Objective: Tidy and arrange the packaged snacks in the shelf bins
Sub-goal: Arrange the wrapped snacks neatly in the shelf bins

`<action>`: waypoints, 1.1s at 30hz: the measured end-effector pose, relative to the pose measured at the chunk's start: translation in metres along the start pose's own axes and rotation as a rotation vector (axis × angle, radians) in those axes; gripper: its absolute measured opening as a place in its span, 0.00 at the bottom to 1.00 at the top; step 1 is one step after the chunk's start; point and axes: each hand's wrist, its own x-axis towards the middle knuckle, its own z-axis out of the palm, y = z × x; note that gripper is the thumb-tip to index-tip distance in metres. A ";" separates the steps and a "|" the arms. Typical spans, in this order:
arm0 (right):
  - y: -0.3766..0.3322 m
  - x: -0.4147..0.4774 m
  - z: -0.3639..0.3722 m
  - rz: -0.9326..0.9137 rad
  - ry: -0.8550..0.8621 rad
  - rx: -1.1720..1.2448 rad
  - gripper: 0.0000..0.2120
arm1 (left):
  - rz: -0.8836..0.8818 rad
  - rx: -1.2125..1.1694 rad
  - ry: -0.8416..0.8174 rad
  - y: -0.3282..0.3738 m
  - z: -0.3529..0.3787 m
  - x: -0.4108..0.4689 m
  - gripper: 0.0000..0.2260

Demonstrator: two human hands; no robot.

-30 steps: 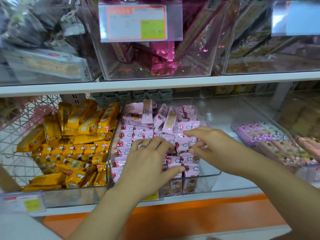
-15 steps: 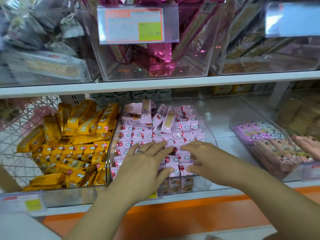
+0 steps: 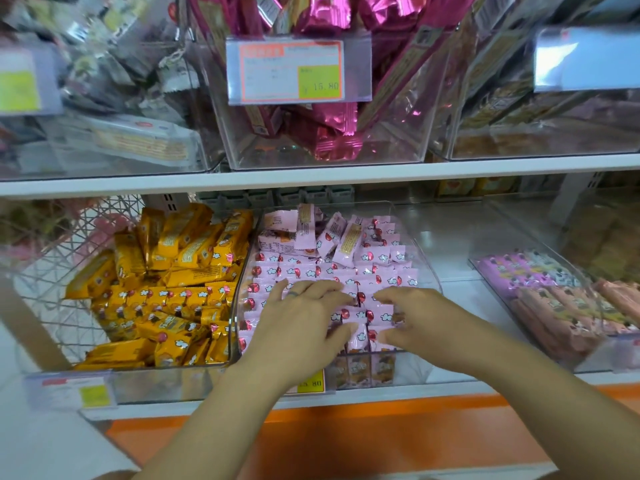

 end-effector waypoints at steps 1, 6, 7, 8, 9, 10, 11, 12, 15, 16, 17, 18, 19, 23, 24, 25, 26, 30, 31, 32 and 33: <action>-0.001 -0.001 -0.004 -0.005 0.040 -0.004 0.27 | -0.006 -0.052 0.047 0.000 -0.001 -0.001 0.20; 0.005 0.005 -0.018 -0.041 0.229 0.115 0.17 | -0.081 -0.139 0.252 0.001 -0.009 0.013 0.17; 0.007 0.006 -0.018 -0.044 0.260 0.151 0.15 | -0.084 -0.084 0.277 0.003 -0.010 0.020 0.18; 0.010 0.007 -0.019 -0.044 0.293 0.196 0.13 | -0.081 -0.013 0.290 0.005 -0.011 0.027 0.20; 0.012 0.008 -0.019 -0.047 0.325 0.235 0.11 | -0.073 0.061 0.290 0.007 -0.012 0.034 0.21; 0.014 0.008 -0.020 -0.060 0.357 0.259 0.09 | -0.059 0.123 0.281 0.009 -0.014 0.042 0.23; 0.015 0.008 -0.022 -0.078 0.383 0.277 0.08 | -0.040 0.174 0.264 0.011 -0.015 0.049 0.24; 0.017 0.007 -0.024 -0.096 0.405 0.297 0.09 | -0.023 0.218 0.237 0.013 -0.016 0.055 0.24; 0.022 0.003 -0.030 -0.115 0.438 0.365 0.09 | -0.040 0.300 0.132 0.017 -0.017 0.070 0.23; 0.025 0.002 -0.031 -0.112 0.437 0.379 0.07 | -0.061 0.308 0.107 0.018 -0.017 0.074 0.22; 0.027 0.001 -0.032 -0.108 0.429 0.387 0.07 | -0.081 0.317 0.088 0.018 -0.017 0.078 0.23; 0.028 0.001 -0.032 -0.108 0.418 0.392 0.07 | -0.098 0.332 0.072 0.018 -0.016 0.081 0.23; 0.030 0.001 -0.032 -0.110 0.411 0.393 0.08 | -0.110 0.353 0.058 0.018 -0.016 0.084 0.23; 0.034 0.003 -0.032 -0.120 0.396 0.401 0.09 | -0.151 0.423 0.052 0.020 -0.013 0.091 0.27; 0.035 0.003 -0.032 -0.123 0.391 0.404 0.09 | -0.155 0.431 0.071 0.021 -0.013 0.092 0.28; 0.036 0.004 -0.032 -0.127 0.386 0.405 0.09 | -0.161 0.433 0.090 0.023 -0.013 0.093 0.28; 0.036 0.004 -0.032 -0.131 0.381 0.403 0.10 | -0.169 0.427 0.114 0.025 -0.013 0.093 0.29; 0.038 0.005 -0.032 -0.147 0.372 0.398 0.10 | -0.207 0.352 0.208 0.033 -0.011 0.094 0.26; 0.038 0.005 -0.032 -0.147 0.373 0.402 0.10 | -0.208 0.327 0.228 0.035 -0.011 0.094 0.25; 0.038 0.005 -0.033 -0.148 0.375 0.402 0.10 | -0.203 0.290 0.243 0.036 -0.011 0.094 0.24; 0.038 0.004 -0.033 -0.152 0.381 0.396 0.10 | -0.196 0.245 0.261 0.037 -0.013 0.092 0.22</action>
